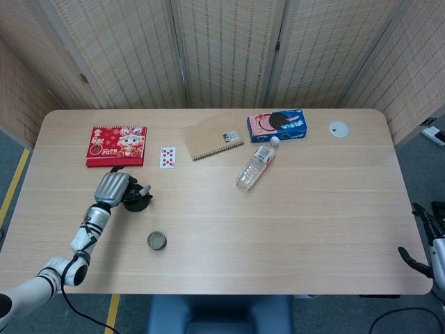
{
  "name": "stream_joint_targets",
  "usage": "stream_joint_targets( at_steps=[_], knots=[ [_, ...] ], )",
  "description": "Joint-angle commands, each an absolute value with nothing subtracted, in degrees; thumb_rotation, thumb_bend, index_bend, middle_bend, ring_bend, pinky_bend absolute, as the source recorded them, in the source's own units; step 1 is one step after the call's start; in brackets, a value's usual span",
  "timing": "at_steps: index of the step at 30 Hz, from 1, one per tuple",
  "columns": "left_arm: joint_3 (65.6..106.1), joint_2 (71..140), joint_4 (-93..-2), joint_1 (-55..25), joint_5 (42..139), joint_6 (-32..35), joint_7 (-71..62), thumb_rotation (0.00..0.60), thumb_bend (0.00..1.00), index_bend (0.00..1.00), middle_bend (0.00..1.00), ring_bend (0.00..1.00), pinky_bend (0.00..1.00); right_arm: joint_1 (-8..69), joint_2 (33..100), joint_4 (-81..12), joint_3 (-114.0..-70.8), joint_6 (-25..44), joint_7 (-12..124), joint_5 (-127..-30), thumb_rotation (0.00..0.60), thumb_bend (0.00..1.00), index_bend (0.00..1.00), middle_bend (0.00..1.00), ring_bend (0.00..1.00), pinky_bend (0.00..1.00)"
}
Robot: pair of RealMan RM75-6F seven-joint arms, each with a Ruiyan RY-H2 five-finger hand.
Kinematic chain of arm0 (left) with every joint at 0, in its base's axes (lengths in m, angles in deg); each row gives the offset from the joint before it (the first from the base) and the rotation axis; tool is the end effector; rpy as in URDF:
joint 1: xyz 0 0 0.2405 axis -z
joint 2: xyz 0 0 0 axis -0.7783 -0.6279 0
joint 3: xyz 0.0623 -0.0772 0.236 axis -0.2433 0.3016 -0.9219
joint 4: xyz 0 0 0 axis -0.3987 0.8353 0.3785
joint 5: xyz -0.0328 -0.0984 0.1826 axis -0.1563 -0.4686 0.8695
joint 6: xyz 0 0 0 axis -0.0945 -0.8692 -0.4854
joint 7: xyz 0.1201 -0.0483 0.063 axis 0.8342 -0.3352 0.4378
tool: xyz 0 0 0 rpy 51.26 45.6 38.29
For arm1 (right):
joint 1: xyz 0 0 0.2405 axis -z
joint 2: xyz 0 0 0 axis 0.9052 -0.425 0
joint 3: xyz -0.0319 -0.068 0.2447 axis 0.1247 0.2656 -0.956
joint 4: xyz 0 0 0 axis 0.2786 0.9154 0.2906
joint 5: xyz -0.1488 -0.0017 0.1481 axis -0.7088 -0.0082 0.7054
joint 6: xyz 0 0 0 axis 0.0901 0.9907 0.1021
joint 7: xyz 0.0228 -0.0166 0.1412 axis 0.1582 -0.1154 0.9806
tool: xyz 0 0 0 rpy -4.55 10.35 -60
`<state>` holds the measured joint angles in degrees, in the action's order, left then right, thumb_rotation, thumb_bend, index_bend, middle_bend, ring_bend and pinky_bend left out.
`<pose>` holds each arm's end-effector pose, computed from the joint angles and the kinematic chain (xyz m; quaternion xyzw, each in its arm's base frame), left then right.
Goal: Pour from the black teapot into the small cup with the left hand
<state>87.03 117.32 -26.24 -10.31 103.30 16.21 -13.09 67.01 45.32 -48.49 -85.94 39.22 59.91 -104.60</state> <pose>-0.2505 0.4009 0.0063 -0.6896 -0.4136 -0.3572 0.4751 -0.3281 -0.1444 0.1942 0.5555 -0.3578 0.4094 0.6291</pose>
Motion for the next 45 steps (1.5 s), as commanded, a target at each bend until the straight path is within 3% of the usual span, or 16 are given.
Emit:
stream_joint_targets(
  at_steps=[1,6,11,13,24,25,29,31,38,42,45],
  knots=[
    [87.2,116.7,-27.3,-10.5,102.6,16.8,-12.2,0.035,0.22,0.73,0.66,0.45,0.15,67.1,45.4,-48.4,-85.9,39.2,60.0,-104.6,0.6,0.24,0.09,0.27,0.27,0.03],
    [87.5,115.9,-28.9,-10.4,101.0,18.3,-10.0,0.033,0.22,0.58,0.52,0.31,0.06,67.2,45.4,-48.4,-85.9,39.5,60.1,-104.8,0.6,0.24,0.09,0.28,0.27,0.03],
    [88.2,115.3,-30.1,-10.4,99.5,18.8,-9.2,0.032,0.22,0.34,0.37,0.19,0.0,67.3,45.3,-48.4,-85.9,39.6,60.1,-104.8,0.6,0.24,0.09,0.28,0.27,0.03],
    [88.6,115.1,-30.6,-10.5,99.2,18.5,-9.3,0.033,0.22,0.28,0.33,0.18,0.0,67.3,45.3,-48.4,-85.9,39.5,60.0,-104.8,0.6,0.24,0.09,0.28,0.27,0.03],
    [92.1,109.6,-41.0,-14.3,96.9,10.8,-10.7,0.044,0.22,0.25,0.3,0.16,0.0,66.6,44.3,-48.2,-86.2,37.9,62.2,-104.1,0.6,0.24,0.09,0.28,0.28,0.03],
    [92.2,108.3,-43.2,-15.4,96.7,9.4,-10.7,0.095,0.22,0.25,0.3,0.16,0.0,66.3,44.0,-48.0,-86.1,37.1,63.3,-104.0,0.6,0.24,0.09,0.28,0.28,0.03],
    [91.4,104.1,-50.3,-19.3,96.5,4.1,-7.5,0.457,0.22,0.26,0.3,0.18,0.02,65.0,42.3,-47.3,-85.7,34.2,68.0,-104.4,0.6,0.24,0.09,0.28,0.28,0.04],
    [90.6,102.0,-53.5,-21.2,96.3,1.9,-5.5,0.582,0.24,0.25,0.3,0.19,0.05,64.2,41.4,-46.8,-85.3,32.6,70.4,-104.8,0.6,0.24,0.09,0.28,0.28,0.06],
    [87.0,95.7,-63.3,-29.9,99.6,-10.1,-2.5,0.6,0.32,0.27,0.3,0.19,0.03,60.3,40.1,-43.4,-83.6,26.8,79.5,-108.1,0.6,0.24,0.1,0.25,0.22,0.07],
    [84.2,94.6,-64.4,-34.1,104.1,-17.3,0.8,0.6,0.33,0.28,0.3,0.19,0.0,59.5,41.8,-41.5,-83.7,28.3,80.9,-109.9,0.6,0.24,0.06,0.06,0.04,0.0],
    [82.6,93.8,-65.3,-36.8,106.5,-21.3,2.3,0.6,0.33,0.27,0.3,0.18,0.0,59.6,43.2,-40.9,-83.5,29.8,80.5,-111.0,0.6,0.24,0.02,0.02,0.0,0.0]
  ],
)
